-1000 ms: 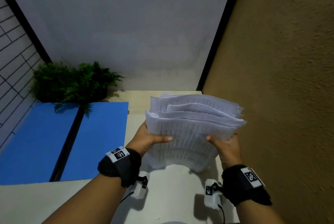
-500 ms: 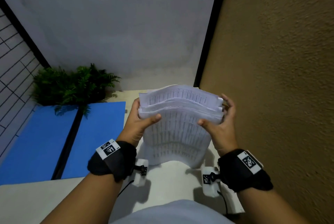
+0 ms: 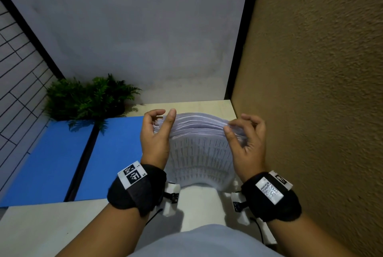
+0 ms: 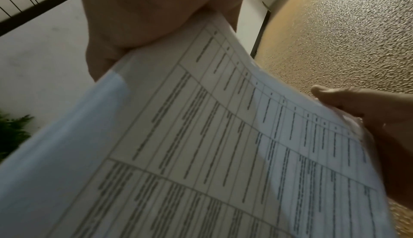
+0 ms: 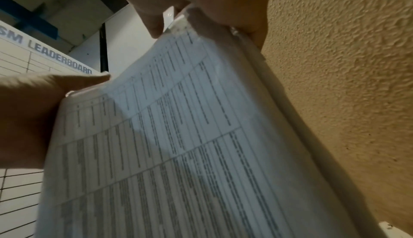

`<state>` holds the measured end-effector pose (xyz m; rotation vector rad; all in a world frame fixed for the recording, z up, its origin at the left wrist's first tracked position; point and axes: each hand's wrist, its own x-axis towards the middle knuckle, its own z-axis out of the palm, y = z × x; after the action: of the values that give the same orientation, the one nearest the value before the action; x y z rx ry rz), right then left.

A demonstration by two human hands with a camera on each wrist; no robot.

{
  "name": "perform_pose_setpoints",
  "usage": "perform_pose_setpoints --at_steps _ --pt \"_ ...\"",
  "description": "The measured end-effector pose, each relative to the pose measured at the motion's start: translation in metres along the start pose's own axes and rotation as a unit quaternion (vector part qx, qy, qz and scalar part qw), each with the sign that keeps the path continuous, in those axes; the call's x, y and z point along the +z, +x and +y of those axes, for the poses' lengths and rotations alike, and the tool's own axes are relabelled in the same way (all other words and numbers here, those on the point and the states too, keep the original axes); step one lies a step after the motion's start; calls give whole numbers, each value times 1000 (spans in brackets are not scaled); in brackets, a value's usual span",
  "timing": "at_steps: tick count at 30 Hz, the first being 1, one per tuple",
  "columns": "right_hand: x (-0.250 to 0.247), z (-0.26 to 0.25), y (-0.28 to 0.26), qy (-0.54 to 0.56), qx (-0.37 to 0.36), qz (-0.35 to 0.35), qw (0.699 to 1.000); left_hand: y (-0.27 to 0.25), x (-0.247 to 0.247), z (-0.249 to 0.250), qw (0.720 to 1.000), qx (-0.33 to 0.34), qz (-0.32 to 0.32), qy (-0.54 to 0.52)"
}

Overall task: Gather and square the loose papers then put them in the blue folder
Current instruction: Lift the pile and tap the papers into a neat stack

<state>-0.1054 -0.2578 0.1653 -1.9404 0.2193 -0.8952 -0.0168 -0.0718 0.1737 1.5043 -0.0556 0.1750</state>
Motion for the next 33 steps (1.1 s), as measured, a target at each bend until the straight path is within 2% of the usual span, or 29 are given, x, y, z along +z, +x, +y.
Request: perform_pose_setpoints --at_steps 3,7,11,14,18,21,22,25,26,29,30,33 --pt "-1 0 -3 -25 -14 -18 999 0 2 -1 1000 -2 15 13" --pt "-2 1 -6 -33 23 -35 999 0 2 -3 999 -20 20 16" --pt "-1 5 -10 -50 2 -53 997 -6 2 -3 1000 5 0 28" --pt "1 6 -10 -8 54 -53 997 -11 -2 -6 999 -6 -32 13" --pt "5 4 -13 -29 32 -61 997 -14 -14 -22 994 -1 -109 -31" --pt "4 2 -7 -6 128 -21 992 -15 -19 -30 990 -16 -131 -41" --pt "4 2 -4 4 137 -18 990 -15 -18 -32 990 -23 -135 -44" --pt "7 2 -5 40 60 -57 996 -13 -19 -36 988 -32 -142 -45" --pt "9 5 -5 54 62 -64 995 -12 -20 -37 988 -32 -144 -42" --pt "10 12 -2 139 197 -25 970 -9 -21 -39 987 -46 -152 -33" --pt "10 12 -2 164 222 -21 961 -8 -21 -40 986 -49 -158 -30" --pt "11 7 -8 172 217 -61 959 -5 -22 -46 984 -65 -166 -26"
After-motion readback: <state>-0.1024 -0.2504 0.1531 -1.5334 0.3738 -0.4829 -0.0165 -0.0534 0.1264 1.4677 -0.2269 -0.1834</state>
